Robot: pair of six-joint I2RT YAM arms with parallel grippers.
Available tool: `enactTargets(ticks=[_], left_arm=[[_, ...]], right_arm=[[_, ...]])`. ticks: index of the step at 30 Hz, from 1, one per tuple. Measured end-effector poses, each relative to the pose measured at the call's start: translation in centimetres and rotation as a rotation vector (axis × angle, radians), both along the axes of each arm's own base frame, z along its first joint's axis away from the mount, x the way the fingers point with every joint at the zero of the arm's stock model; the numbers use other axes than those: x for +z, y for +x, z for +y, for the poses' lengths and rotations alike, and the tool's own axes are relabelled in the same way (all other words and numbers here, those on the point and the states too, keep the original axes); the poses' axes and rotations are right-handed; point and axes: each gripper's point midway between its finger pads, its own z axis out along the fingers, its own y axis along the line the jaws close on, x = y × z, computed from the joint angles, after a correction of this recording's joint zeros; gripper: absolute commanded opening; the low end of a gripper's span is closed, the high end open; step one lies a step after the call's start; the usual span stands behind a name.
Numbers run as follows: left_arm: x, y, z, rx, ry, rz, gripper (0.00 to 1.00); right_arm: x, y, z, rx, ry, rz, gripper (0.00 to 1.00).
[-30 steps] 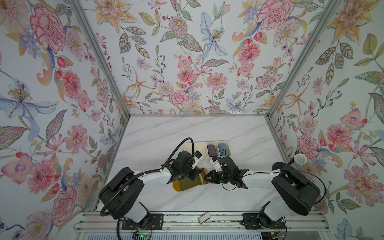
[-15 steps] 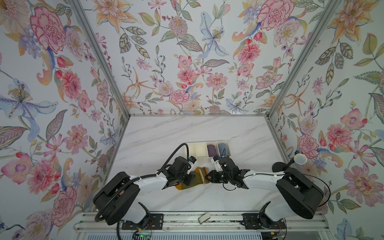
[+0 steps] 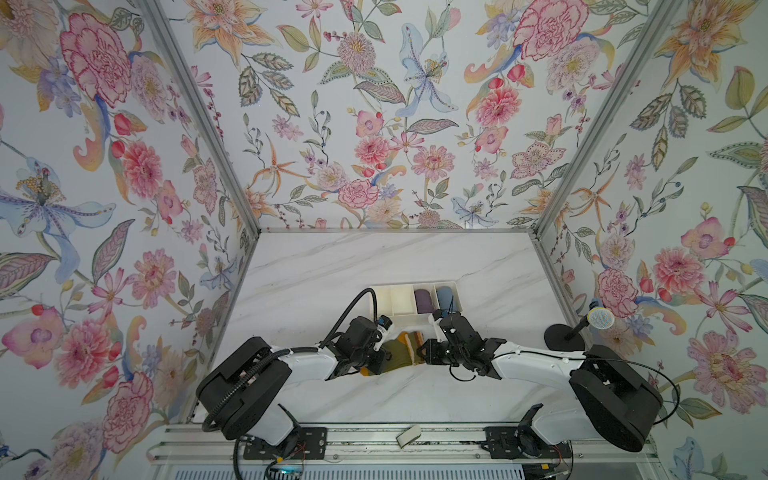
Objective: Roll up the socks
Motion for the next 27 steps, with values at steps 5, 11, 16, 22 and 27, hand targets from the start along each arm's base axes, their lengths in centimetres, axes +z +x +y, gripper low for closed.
enactTargets(ticks=[5,11,16,22,27], left_arm=[[0.0,0.1,-0.2,-0.001,-0.007,-0.004,0.00],[0.0,0.0,-0.2,-0.004,-0.017,-0.010,0.00],[-0.1,0.0,-0.7,-0.014,-0.042,-0.006,0.00],[0.0,0.1,-1.1,-0.026,-0.059,-0.004,0.00],[0.0,0.0,-1.2,-0.032,-0.061,0.003,0.00]], right_arm=[[0.2,0.2,-1.0,-0.033,-0.043,-0.013,0.17],[0.2,0.4,-1.9,-0.064,-0.091,-0.021,0.17],[0.4,0.6,-2.2,-0.081,-0.133,-0.033,0.17],[1.2,0.9,-1.3,-0.071,-0.210,-0.061,0.17],[0.6,0.9,-1.1,-0.058,-0.318,-0.072,0.17]])
